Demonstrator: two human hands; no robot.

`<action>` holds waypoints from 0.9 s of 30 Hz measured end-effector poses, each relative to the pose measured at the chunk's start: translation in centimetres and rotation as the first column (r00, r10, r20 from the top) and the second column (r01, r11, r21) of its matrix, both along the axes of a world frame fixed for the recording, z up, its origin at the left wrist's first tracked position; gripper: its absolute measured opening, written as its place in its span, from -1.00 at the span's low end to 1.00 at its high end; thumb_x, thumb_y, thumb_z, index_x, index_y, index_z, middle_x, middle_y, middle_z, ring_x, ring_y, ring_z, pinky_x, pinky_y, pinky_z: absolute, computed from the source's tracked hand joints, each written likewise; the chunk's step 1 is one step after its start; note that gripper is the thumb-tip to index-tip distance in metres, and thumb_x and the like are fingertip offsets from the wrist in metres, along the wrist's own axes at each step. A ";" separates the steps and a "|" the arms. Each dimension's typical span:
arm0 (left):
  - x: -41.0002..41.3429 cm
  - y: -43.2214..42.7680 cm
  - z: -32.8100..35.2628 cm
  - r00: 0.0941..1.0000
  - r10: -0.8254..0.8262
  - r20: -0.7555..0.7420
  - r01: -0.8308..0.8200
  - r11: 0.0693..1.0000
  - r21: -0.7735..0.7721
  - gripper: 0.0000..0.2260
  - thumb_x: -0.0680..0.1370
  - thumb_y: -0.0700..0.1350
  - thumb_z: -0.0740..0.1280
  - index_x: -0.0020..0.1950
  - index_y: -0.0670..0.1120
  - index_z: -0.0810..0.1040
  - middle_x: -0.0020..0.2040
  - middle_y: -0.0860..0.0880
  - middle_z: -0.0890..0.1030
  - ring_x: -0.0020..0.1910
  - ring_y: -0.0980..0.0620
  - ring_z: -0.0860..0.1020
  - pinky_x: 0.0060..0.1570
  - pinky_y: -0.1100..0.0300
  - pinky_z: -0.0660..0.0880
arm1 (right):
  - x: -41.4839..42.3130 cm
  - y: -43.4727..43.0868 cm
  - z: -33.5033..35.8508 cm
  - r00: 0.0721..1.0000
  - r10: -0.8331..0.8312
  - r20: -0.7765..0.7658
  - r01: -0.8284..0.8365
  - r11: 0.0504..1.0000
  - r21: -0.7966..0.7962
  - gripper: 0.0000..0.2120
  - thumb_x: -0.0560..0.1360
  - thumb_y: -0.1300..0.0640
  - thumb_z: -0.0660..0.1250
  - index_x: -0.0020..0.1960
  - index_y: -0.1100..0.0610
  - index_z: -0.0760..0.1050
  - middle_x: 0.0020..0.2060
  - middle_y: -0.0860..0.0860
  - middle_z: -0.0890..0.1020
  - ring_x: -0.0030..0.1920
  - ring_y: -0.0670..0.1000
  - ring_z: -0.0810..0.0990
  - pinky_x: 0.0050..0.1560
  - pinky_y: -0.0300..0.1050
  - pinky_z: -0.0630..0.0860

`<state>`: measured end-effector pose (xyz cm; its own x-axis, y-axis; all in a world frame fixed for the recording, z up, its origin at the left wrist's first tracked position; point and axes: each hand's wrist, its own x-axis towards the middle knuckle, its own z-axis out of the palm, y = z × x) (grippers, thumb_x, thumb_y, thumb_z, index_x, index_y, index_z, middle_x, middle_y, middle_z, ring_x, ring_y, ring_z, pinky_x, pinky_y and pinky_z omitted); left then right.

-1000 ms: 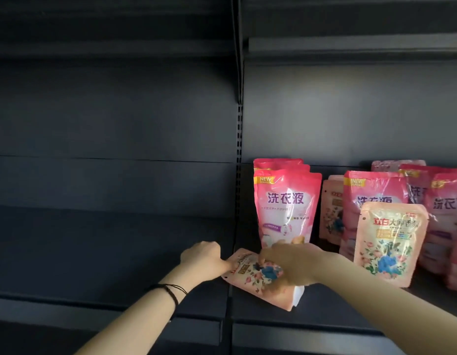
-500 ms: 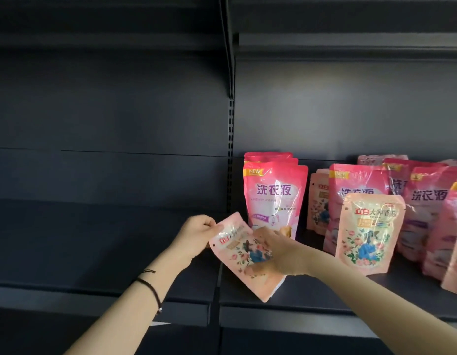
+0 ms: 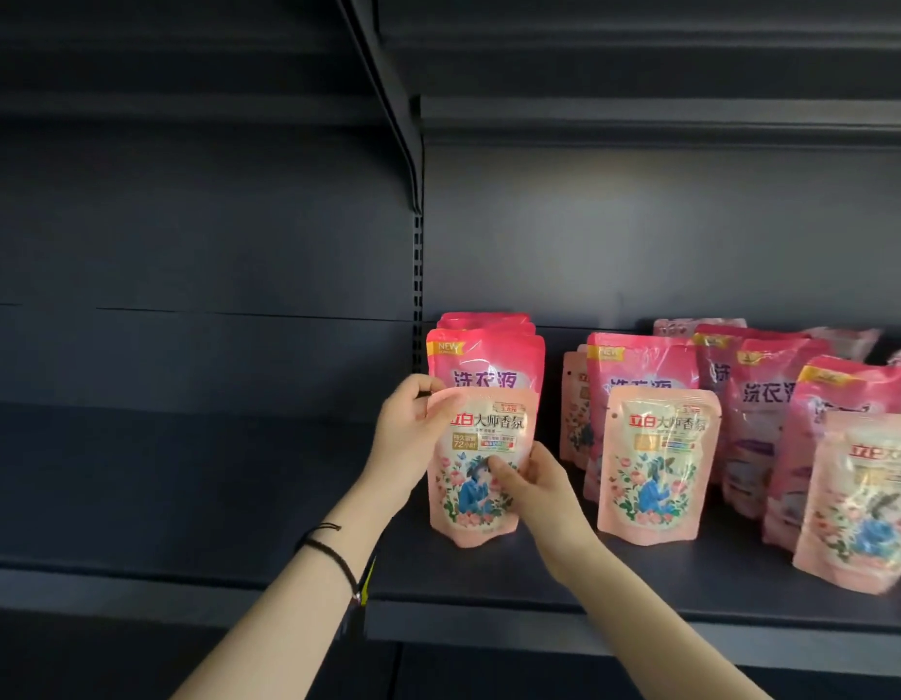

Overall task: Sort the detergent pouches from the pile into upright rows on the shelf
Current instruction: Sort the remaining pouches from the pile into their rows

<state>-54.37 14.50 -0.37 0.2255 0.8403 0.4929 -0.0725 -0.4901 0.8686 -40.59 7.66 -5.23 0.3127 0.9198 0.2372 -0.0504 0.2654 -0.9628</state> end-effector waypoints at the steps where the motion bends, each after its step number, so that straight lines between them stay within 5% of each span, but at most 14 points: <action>1: 0.2 -0.1 -0.4 1.000 0.029 0.010 -0.029 1.000 -0.012 -0.85 0.52 -0.14 0.40 0.06 -0.08 0.50 -0.09 0.00 0.67 -0.14 0.17 0.66 -0.27 0.34 0.55 | 0.2 -0.1 -0.1 1.000 0.000 0.012 0.000 1.000 -0.002 -0.81 0.53 0.18 0.36 0.13 0.09 0.48 0.00 0.00 0.71 -0.02 -0.03 0.70 -0.13 -0.14 0.63; 6: 0.2 -1.5 -4.0 0.991 0.127 -0.047 -0.133 0.977 -0.166 -0.80 0.52 0.02 0.38 0.09 0.04 0.45 -0.02 0.05 0.65 -0.11 0.20 0.64 -0.29 0.35 0.53 | 1.3 -0.5 -0.8 0.985 -0.015 0.174 0.025 0.998 -0.052 -0.81 0.52 0.20 0.37 0.08 0.01 0.46 0.03 -0.07 0.67 0.00 -0.10 0.67 -0.08 -0.18 0.63; 13: 0.9 -3.2 -6.7 0.953 0.209 -0.219 -0.239 0.964 -0.118 -0.80 0.57 0.02 0.31 0.15 -0.02 0.50 -0.02 0.11 0.62 -0.03 0.21 0.60 -0.33 0.45 0.48 | 2.3 -0.4 -0.4 0.922 -0.076 0.380 0.111 0.991 -0.071 -0.81 0.53 0.16 0.36 0.08 0.06 0.39 0.00 -0.09 0.58 0.07 -0.08 0.60 -0.21 -0.33 0.54; 17: 0.6 -3.7 -5.9 0.921 0.284 -0.268 -0.315 0.946 -0.081 -0.62 0.56 0.02 0.33 0.32 -0.10 0.42 0.16 0.00 0.57 -0.04 0.19 0.54 -0.25 0.43 0.41 | 3.2 -1.8 0.3 0.861 -0.131 0.492 0.185 0.981 -0.063 -0.61 0.49 0.04 0.41 0.21 0.10 0.33 -0.08 -0.06 0.55 -0.14 -0.16 0.54 -0.33 -0.39 0.45; 22: -0.3 -6.7 -6.2 0.848 0.453 -0.276 -0.395 0.886 0.241 -0.65 0.55 -0.01 0.34 0.29 0.00 0.37 0.23 0.02 0.46 0.11 0.10 0.48 -0.20 0.35 0.39 | 5.4 -6.5 0.0 0.624 -0.198 0.756 0.272 0.962 0.028 -0.78 0.53 0.00 0.32 0.12 0.06 0.43 -0.09 -0.04 0.59 -0.07 -0.03 0.57 -0.04 -0.10 0.55; 25: -0.5 -8.4 -6.2 0.772 0.490 -0.403 -0.288 0.837 0.466 -0.70 0.53 0.01 0.36 0.23 0.01 0.43 0.15 0.08 0.50 0.08 0.10 0.48 -0.18 0.26 0.45 | 6.7 -10.2 0.2 0.379 -0.136 0.916 0.318 0.948 0.009 -0.75 0.55 -0.10 0.23 0.15 0.00 0.42 0.01 -0.08 0.58 -0.02 -0.02 0.55 -0.07 -0.11 0.51; 27: 0.2 -9.3 -5.3 0.641 0.544 -0.542 -0.158 0.784 0.600 -0.68 0.54 0.06 0.32 0.26 0.00 0.46 0.19 0.08 0.53 0.10 0.06 0.49 -0.07 0.17 0.46 | 7.7 -12.8 0.6 0.213 -0.114 0.970 0.388 0.921 0.023 -0.71 0.56 -0.15 0.17 0.18 -0.01 0.40 0.08 -0.07 0.55 0.03 0.02 0.54 -0.12 -0.10 0.43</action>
<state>-54.18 5.21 -5.66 0.3818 0.6344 0.6721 0.6835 -0.6833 0.2567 -32.85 -5.16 -4.61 0.2112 0.9000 0.3812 0.9555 -0.1079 -0.2745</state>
